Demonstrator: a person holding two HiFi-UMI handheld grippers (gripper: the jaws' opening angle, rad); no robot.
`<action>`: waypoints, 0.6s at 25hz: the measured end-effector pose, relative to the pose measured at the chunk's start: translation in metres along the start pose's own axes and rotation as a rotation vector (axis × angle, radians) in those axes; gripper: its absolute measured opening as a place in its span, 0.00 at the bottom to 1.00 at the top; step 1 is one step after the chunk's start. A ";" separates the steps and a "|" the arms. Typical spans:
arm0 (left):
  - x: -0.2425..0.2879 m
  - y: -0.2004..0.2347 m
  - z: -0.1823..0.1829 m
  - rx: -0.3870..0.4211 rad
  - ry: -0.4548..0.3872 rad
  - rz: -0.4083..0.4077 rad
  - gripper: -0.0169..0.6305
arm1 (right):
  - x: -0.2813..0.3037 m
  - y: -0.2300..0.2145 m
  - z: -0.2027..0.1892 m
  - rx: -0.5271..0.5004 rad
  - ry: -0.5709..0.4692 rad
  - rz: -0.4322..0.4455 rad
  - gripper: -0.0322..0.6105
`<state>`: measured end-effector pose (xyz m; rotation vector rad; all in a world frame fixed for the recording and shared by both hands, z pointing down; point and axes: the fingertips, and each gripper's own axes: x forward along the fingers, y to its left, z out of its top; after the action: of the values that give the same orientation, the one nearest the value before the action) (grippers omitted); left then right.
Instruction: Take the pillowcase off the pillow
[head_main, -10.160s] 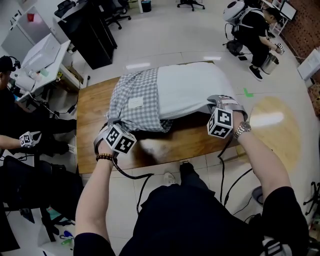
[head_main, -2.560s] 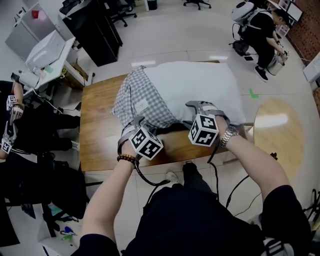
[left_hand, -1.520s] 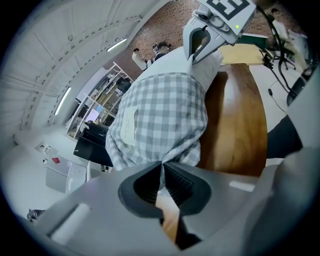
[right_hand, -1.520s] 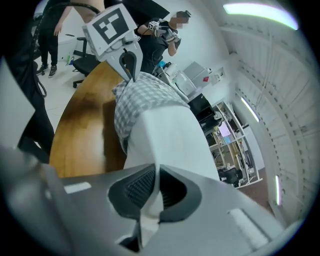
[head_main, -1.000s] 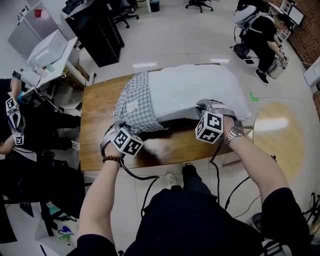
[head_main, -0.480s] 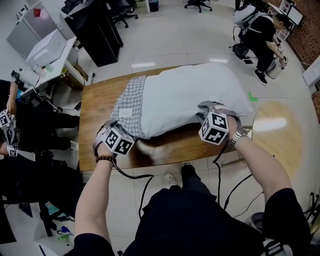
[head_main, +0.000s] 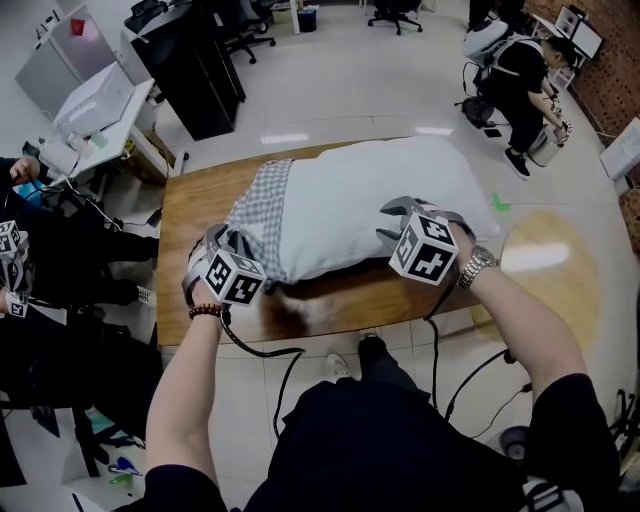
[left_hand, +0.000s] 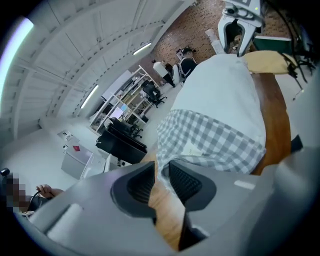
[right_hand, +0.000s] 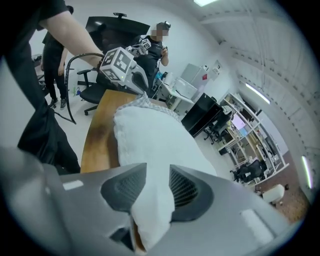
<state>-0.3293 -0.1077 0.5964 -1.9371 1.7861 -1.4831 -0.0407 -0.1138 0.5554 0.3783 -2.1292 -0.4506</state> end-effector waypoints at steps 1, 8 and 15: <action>-0.002 0.003 0.003 -0.008 -0.008 0.004 0.18 | 0.000 -0.002 0.003 0.002 -0.003 -0.003 0.27; -0.006 0.029 0.015 -0.038 -0.020 0.045 0.16 | 0.007 -0.021 0.019 0.021 -0.025 -0.002 0.27; 0.014 0.040 0.039 -0.037 -0.027 0.013 0.16 | 0.023 -0.054 0.042 0.031 -0.043 0.004 0.27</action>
<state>-0.3328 -0.1502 0.5580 -1.9496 1.8241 -1.4223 -0.0827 -0.1645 0.5256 0.3853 -2.1799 -0.4279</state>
